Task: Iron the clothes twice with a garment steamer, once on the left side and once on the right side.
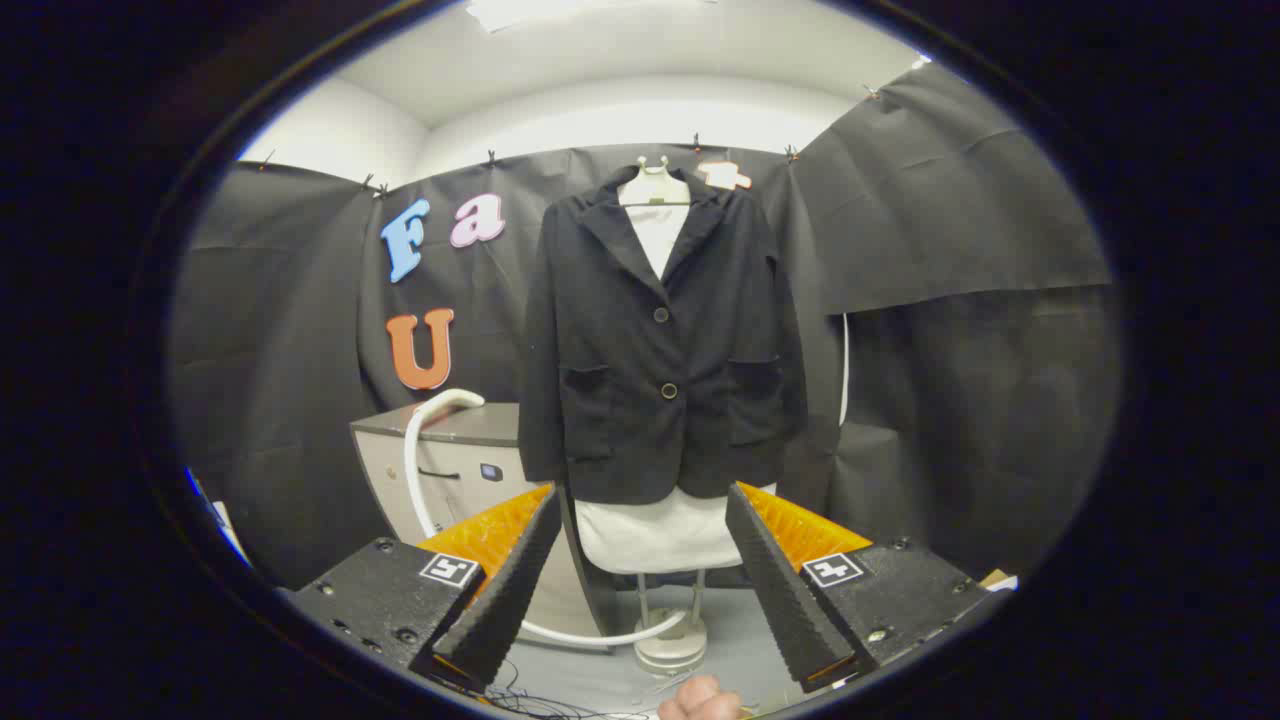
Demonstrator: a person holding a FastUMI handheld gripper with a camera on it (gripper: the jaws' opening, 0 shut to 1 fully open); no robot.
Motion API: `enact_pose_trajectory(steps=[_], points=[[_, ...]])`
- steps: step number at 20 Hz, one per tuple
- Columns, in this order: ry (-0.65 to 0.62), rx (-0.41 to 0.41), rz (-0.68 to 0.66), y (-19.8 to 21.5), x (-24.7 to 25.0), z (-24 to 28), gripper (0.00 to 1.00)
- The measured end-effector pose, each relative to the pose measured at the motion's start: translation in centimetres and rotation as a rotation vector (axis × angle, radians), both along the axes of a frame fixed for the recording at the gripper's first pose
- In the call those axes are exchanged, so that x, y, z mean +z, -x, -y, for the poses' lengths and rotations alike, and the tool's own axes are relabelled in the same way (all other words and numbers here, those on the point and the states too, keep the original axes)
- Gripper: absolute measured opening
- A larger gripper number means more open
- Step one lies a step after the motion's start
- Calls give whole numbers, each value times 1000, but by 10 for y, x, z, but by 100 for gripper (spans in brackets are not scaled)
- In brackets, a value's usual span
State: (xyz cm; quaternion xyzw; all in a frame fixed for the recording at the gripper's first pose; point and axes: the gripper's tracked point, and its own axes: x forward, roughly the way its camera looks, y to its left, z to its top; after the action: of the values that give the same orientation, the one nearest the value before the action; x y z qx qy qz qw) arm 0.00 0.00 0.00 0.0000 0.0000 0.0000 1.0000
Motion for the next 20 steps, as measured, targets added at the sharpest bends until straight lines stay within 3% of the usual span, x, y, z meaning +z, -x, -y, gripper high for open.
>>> enact_pose_trajectory(steps=[10, 16, 20], points=[[27, 87, 20, -16, 13, -34, 100], [17, 83, -45, -24, -2, -56, 100], [46, 25, -59, -28, -7, -67, 100]])
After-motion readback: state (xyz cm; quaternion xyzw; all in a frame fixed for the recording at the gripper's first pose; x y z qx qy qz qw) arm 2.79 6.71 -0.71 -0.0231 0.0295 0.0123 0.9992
